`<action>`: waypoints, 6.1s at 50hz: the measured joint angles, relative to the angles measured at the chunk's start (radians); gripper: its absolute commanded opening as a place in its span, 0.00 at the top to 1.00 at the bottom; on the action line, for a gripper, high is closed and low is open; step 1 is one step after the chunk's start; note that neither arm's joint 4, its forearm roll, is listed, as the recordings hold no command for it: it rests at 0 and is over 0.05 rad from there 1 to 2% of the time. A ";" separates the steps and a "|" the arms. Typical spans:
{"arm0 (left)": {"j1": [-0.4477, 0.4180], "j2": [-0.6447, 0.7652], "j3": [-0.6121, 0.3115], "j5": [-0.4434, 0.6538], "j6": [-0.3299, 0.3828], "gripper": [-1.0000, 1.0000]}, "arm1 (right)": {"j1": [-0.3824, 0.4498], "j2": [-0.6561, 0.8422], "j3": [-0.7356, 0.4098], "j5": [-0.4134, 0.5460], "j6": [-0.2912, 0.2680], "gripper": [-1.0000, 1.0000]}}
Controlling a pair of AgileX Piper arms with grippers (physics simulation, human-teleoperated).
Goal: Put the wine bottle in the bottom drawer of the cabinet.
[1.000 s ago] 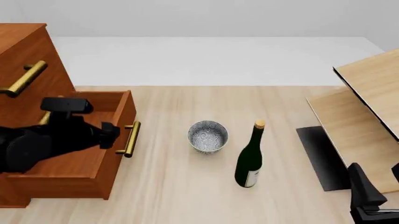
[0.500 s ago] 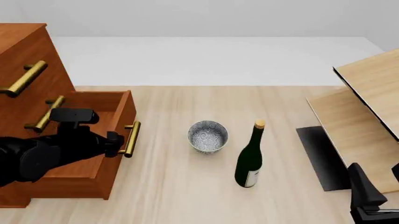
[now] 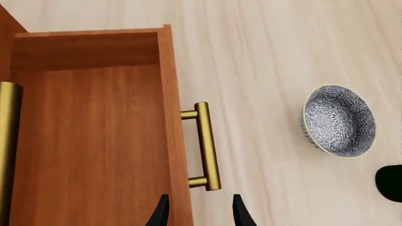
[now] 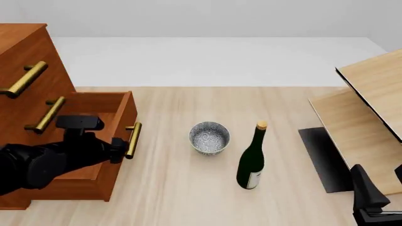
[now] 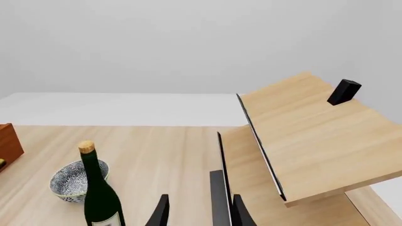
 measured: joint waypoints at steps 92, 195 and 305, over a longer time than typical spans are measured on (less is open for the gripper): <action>-0.157 -0.111 -0.094 0.155 0.001 0.00 | -0.002 0.000 0.000 0.001 0.003 0.00; -0.682 0.101 -0.453 -0.153 0.264 0.00 | 0.001 0.000 0.001 0.006 0.008 0.00; -0.725 0.515 -0.513 -0.391 0.209 0.00 | -0.026 -0.001 0.000 0.008 0.032 0.00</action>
